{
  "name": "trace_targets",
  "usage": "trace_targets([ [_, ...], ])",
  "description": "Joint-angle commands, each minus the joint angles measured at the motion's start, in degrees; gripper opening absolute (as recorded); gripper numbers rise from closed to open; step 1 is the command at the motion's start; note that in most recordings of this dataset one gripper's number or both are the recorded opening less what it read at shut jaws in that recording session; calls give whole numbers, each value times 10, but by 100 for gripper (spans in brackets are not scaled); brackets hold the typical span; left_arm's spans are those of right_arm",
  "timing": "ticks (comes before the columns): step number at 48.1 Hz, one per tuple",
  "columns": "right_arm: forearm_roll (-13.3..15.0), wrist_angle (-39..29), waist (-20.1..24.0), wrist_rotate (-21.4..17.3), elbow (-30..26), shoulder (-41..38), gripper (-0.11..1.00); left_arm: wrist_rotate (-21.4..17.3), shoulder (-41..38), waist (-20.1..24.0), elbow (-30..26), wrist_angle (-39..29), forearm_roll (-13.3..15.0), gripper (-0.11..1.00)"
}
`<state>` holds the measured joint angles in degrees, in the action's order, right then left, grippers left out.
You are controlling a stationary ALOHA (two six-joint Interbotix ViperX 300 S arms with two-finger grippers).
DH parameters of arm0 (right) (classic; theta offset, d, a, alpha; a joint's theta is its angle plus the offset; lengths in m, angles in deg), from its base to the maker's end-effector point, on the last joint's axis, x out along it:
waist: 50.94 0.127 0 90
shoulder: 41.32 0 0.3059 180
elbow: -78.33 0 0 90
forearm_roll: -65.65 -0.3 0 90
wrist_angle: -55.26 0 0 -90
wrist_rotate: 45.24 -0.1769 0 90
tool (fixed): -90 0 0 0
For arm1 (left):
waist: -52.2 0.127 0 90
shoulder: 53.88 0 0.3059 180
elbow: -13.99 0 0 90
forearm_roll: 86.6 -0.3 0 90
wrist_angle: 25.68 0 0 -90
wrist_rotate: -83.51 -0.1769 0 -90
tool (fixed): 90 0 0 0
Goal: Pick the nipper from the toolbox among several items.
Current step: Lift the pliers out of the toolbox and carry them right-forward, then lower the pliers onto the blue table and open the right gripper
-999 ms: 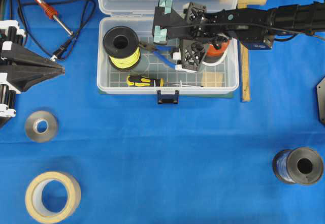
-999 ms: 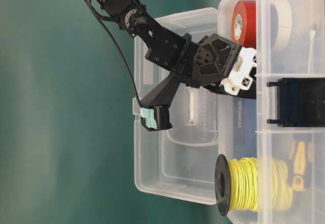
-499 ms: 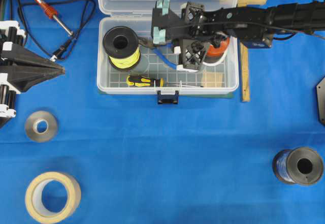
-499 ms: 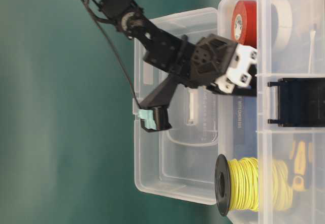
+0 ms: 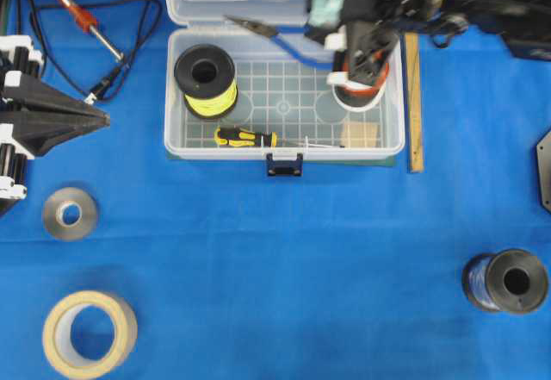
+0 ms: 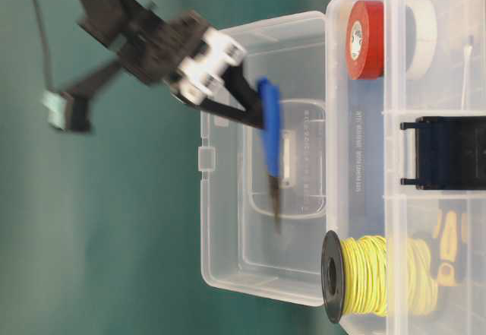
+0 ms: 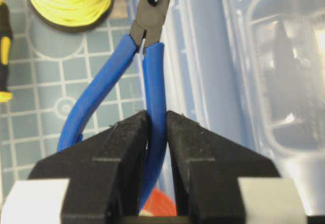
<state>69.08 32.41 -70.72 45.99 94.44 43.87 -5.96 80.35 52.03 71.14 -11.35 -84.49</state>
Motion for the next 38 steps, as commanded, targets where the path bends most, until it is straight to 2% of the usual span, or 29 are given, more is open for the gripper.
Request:
trace_targets([
  [1, -5, 6, 12, -6, 10, 47, 13, 1, -2, -1, -5, 3, 1, 0],
  [10, -6, 35, 80, -37, 65, 105, 13, 1, -2, -1, -5, 3, 0, 0],
  [20, -6, 76, 192, -92, 99, 124, 13, 0, -2, -1, -5, 3, 1, 0],
  [30, -6, 102, 260, -140, 100, 54, 13, 1, -2, 0, -4, 3, 0, 0],
  [38, -6, 133, 282, -170, 93, -31, 13, 1, -2, -1, -4, 3, 1, 0],
])
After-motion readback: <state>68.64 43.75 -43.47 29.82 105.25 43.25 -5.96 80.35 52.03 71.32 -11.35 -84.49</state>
